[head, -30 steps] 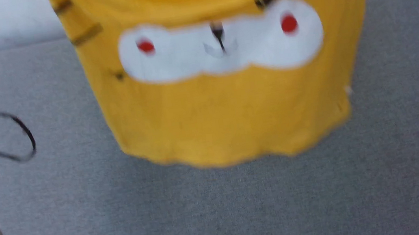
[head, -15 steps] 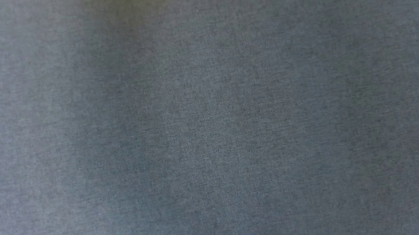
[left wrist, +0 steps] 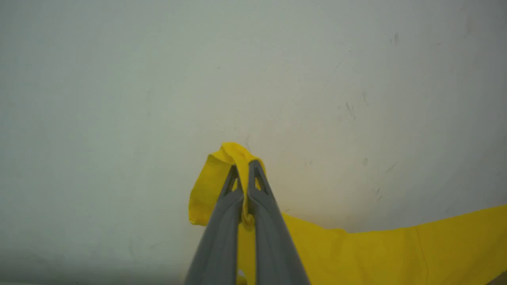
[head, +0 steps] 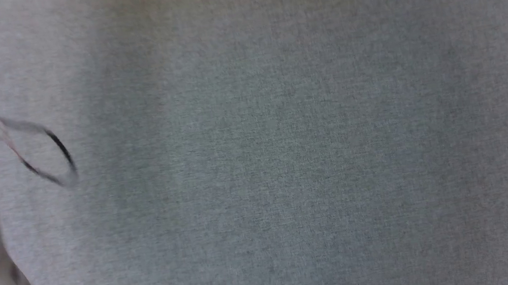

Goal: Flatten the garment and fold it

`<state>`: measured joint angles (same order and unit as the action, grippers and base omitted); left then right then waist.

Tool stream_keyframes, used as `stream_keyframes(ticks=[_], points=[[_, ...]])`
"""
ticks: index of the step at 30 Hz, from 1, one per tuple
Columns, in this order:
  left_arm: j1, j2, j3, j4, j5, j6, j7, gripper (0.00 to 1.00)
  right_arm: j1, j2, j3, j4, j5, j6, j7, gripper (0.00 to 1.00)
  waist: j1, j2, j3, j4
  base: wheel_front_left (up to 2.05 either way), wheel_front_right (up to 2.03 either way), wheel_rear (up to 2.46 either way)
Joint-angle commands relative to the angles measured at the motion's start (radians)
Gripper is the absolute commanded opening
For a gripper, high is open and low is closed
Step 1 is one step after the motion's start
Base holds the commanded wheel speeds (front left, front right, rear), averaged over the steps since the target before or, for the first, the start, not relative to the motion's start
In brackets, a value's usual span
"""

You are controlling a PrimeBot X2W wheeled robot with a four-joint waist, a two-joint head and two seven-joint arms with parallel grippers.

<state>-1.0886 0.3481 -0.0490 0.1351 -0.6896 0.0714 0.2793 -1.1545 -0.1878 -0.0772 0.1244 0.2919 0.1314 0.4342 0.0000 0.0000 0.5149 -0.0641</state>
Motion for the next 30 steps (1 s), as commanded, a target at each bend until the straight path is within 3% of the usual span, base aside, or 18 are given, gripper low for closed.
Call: stream_keyframes(ticks=[1,10,18,22,30], points=[[0.037,-0.005,0.006,-0.020,-0.009,0.000,0.002,0.00,0.035,-0.003,-0.004,-0.021,0.013,-0.001,0.007,0.00,0.0000,0.0000,-0.058,0.032,0.00,0.00,0.00],[0.515,-0.009,0.043,-0.285,-0.068,0.025,0.029,0.00,0.508,0.062,-0.072,-0.310,0.111,-0.001,0.116,0.00,0.0000,0.0000,-0.186,0.049,0.00,0.00,0.00],[0.915,-0.026,0.087,-0.429,-0.103,0.038,0.007,0.00,0.895,0.125,-0.128,-0.472,0.144,-0.001,0.124,0.00,0.0000,0.0000,-0.291,0.051,0.00,0.00,0.00],[1.121,-0.035,0.106,-0.509,-0.109,0.050,0.003,0.00,1.064,0.136,-0.203,-0.507,0.194,-0.001,0.113,0.00,0.0000,0.0000,-0.339,0.055,0.00,0.00,0.00],[1.479,-0.060,0.122,-0.571,-0.156,0.034,0.010,0.00,1.380,0.137,-0.290,-0.445,0.338,-0.001,0.055,0.00,0.0000,0.0000,-0.409,0.061,0.00,0.00,0.00]])
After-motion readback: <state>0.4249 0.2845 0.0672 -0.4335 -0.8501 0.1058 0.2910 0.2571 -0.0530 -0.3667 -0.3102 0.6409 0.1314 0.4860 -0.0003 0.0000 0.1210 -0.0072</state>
